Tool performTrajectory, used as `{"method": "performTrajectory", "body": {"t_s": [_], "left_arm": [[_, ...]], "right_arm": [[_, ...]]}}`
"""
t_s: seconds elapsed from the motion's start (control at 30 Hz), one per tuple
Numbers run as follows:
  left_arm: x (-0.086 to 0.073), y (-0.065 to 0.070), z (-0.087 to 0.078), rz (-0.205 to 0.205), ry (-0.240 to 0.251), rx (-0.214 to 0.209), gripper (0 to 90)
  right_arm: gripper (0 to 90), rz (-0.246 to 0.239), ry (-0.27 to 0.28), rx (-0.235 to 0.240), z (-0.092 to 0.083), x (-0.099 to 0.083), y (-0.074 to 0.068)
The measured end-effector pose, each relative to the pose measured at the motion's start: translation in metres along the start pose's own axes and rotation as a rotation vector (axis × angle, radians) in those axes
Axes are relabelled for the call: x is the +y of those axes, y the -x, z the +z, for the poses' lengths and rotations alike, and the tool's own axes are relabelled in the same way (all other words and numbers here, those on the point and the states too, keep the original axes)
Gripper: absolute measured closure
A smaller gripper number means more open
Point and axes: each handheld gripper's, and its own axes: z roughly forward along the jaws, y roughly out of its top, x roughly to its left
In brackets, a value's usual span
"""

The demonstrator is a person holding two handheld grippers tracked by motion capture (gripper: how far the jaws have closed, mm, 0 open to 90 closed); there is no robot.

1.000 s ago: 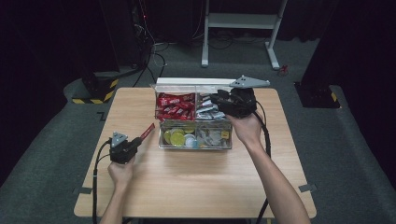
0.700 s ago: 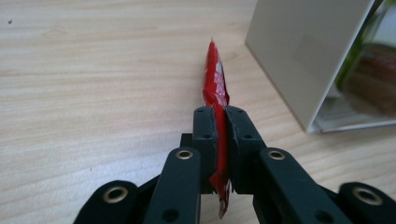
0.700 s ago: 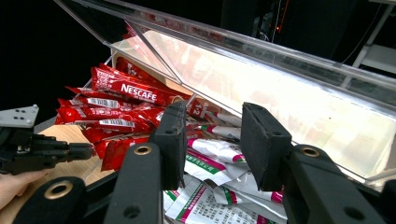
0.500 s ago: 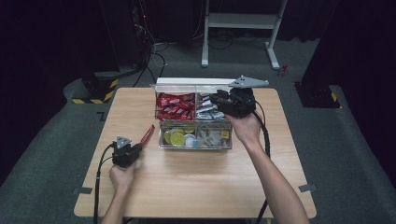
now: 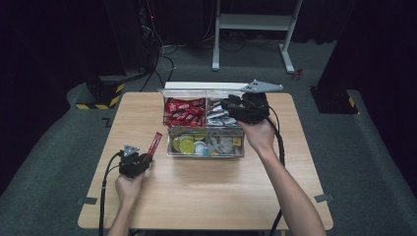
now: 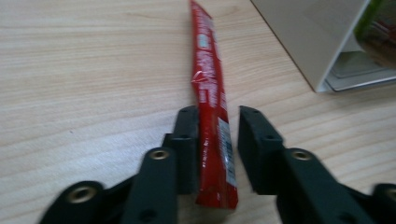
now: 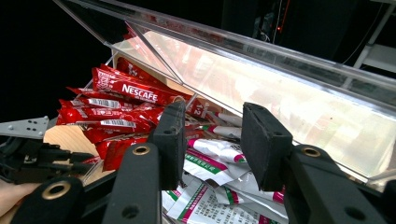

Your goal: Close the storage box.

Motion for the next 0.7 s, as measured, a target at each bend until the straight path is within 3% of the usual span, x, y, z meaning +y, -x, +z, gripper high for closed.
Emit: {"method": "performTrajectory", "body": {"t_s": [0.07, 0.17, 0.27, 0.4, 0.7], "left_arm": [[-0.001, 0.001, -0.002, 0.012, -0.008, 0.003, 58.4], [-0.008, 0.005, -0.009, 0.03, -0.021, 0.003, 41.8], [-0.012, 0.005, -0.014, 0.032, -0.019, 0.008, 35.6], [-0.024, 0.003, -0.024, 0.028, 0.005, 0.03, 33.6], [-0.029, 0.003, -0.03, 0.05, -0.009, 0.069, 30.2]], "right_arm": [[59.6, 0.002, -0.003, -0.003, 0.0, 0.0, -0.001], [58.4, -0.003, -0.005, -0.007, 0.0, 0.0, -0.002], [58.2, -0.003, -0.003, -0.007, 0.0, 0.0, -0.002], [57.4, -0.005, 0.004, -0.001, -0.001, 0.0, -0.003], [56.1, -0.013, 0.02, -0.003, -0.006, -0.002, -0.006]]}}
